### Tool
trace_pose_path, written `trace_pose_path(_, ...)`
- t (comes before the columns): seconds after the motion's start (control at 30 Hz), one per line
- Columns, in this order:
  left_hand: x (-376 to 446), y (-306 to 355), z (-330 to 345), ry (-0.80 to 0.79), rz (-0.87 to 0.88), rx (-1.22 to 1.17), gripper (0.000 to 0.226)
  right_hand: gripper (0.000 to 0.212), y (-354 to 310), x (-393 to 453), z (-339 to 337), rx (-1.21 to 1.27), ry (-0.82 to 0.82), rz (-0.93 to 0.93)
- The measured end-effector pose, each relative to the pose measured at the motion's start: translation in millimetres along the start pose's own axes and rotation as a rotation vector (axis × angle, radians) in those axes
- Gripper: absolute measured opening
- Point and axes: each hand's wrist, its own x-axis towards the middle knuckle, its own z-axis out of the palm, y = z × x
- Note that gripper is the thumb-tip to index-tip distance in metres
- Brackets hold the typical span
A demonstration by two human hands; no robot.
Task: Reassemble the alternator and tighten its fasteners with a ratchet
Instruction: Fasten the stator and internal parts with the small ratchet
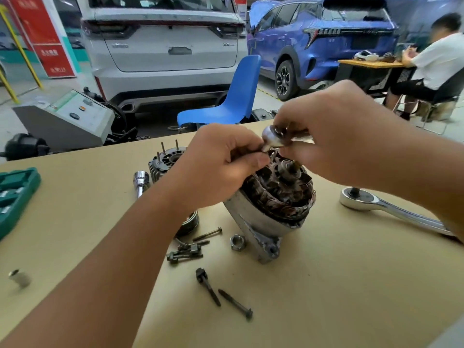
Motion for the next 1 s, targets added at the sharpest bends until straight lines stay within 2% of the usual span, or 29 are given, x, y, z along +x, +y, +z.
trace_pose_path(0.07, -1.4, -0.8, 3.3, 0.032, 0.002, -0.026, 0.044, 0.033, -7.6, -3.6, -5.4, 0.17, -0.066, 0.06)
trace_pose_path(0.13, -3.4, 0.5, 5.7, 0.052, 0.015, -0.028, 0.034, 0.032, -12.8, -3.6, -11.1, 0.44, -0.197, 0.187)
trace_pose_path(0.17, -3.4, 0.1, 5.9, 0.048, 0.017, -0.026, 0.025, 0.033, -14.3, -4.1, -12.7, 0.451, -0.222, 0.191)
trace_pose_path(0.2, -3.1, 0.0, 5.3, 0.04, 0.011, -0.027, 0.022, 0.033, -12.0, -2.9, -13.4, 0.337, -0.194, 0.132)
trace_pose_path(0.27, -2.0, 0.3, 3.9, 0.03, -0.016, -0.047, 0.032, 0.026, -9.0, -1.0, -11.1, -0.002, -0.067, -0.028)
trace_pose_path(0.33, -2.0, -0.2, 3.9, 0.04, -0.026, -0.044, 0.04, 0.019, -11.9, -3.0, -7.4, -0.16, -0.028, -0.044)
trace_pose_path(0.37, -2.7, -0.4, 5.3, 0.047, -0.026, -0.049, 0.033, 0.021, -12.2, -3.8, -8.1, -0.111, -0.056, -0.007)
trace_pose_path(0.43, -4.9, -0.9, 8.8, 0.043, -0.022, -0.079, 0.005, 0.03, -19.2, -0.9, -15.9, 0.28, -0.225, 0.199)
trace_pose_path(0.47, -5.6, -0.9, 9.1, 0.055, -0.026, -0.093, 0.004, 0.034, -20.7, 0.1, -17.6, 0.421, -0.288, 0.266)
trace_pose_path(0.5, -6.1, -1.7, 8.6, 0.063, -0.023, -0.104, 0.004, 0.036, -19.3, 0.0, -17.0, 0.443, -0.311, 0.246)
trace_pose_path(0.53, -6.4, -3.0, 7.3, 0.069, -0.022, -0.107, 0.004, 0.037, -15.1, 1.8, -16.0, 0.348, -0.259, 0.173)
trace_pose_path(0.6, -6.9, -3.8, 5.0, 0.071, -0.039, -0.106, 0.01, 0.037, -10.0, 6.1, -10.7, -0.015, -0.065, -0.025)
trace_pose_path(0.67, -6.7, -4.9, 5.3, 0.067, -0.058, -0.121, 0.012, 0.034, -12.2, 6.6, -5.2, -0.171, 0.002, -0.106)
trace_pose_path(0.73, -6.5, -3.1, 7.3, 0.078, -0.065, -0.142, 0.008, 0.029, -11.6, 8.8, -4.7, -0.029, -0.043, -0.022)
trace_pose_path(0.8, -6.5, -2.3, 8.6, 0.087, -0.062, -0.155, 0.008, 0.035, -17.2, 12.2, -10.9, 0.351, -0.221, 0.201)
trace_pose_path(0.87, -7.2, -3.3, 7.4, 0.084, -0.067, -0.161, 0.012, 0.043, -15.5, 13.0, -12.6, 0.493, -0.294, 0.253)
trace_pose_path(0.9, -7.1, -4.1, 6.2, 0.081, -0.078, -0.169, 0.016, 0.047, -12.8, 14.2, -11.4, 0.441, -0.237, 0.19)
trace_pose_path(1.0, -6.5, -5.7, 5.2, 0.073, -0.112, -0.206, 0.021, 0.053, -12.5, 14.3, -3.4, -0.026, -0.032, -0.026)
